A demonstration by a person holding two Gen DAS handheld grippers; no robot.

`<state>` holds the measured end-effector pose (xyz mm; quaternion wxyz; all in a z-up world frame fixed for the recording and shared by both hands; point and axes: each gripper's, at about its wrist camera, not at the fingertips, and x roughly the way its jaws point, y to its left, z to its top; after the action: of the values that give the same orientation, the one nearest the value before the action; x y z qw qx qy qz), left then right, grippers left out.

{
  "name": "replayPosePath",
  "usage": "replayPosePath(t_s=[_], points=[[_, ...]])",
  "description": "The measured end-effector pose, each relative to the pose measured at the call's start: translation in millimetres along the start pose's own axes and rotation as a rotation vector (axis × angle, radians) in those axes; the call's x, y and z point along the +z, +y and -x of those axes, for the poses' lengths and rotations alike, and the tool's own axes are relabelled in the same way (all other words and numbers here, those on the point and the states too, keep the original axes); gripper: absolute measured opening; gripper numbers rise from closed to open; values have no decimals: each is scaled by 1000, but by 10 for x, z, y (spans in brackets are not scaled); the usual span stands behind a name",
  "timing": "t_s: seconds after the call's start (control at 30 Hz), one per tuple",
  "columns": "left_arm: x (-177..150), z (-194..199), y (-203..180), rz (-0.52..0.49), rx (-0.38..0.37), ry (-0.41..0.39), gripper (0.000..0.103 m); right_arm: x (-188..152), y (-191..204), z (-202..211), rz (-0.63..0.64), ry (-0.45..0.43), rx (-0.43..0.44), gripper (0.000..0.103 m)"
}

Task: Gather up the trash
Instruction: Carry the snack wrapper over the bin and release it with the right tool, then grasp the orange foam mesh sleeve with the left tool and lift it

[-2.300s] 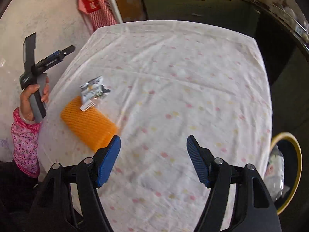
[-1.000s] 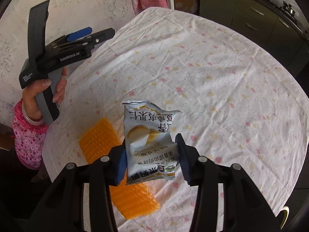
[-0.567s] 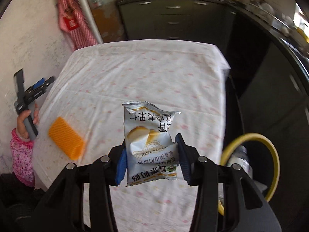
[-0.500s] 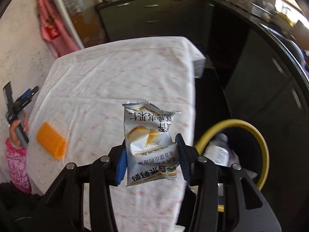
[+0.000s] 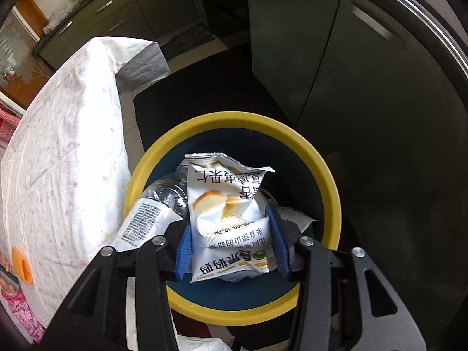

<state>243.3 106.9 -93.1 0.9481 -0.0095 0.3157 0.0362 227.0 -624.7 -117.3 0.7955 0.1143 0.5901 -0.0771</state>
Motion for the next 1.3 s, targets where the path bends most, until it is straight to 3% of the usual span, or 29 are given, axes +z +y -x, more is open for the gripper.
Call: replayPosePath(t_s=[0.1, 0.17, 0.3, 0.5, 0.83, 1.13, 1.3], points=[[-1, 7, -21, -7, -2, -2, 95, 62, -48, -99, -12, 6, -8, 47], [0, 14, -33, -12, -3, -5, 95, 77, -79, -66, -46, -20, -17, 54], [-1, 22, -41, -15, -6, -5, 95, -38, -61, 150, -66, -91, 15, 54], [4, 54, -81, -26, -20, -10, 95, -583, 214, 454, -14, -186, 29, 58], [-8, 78, -198, -50, -97, -6, 95, -1391, 677, 713, 82, -231, 110, 63], [51, 311, -430, -113, -220, -34, 95, -1682, 711, 897, 82, -280, 115, 63], [95, 577, -711, -256, -417, -9, 97, -1697, 713, 942, 98, -296, 124, 64]])
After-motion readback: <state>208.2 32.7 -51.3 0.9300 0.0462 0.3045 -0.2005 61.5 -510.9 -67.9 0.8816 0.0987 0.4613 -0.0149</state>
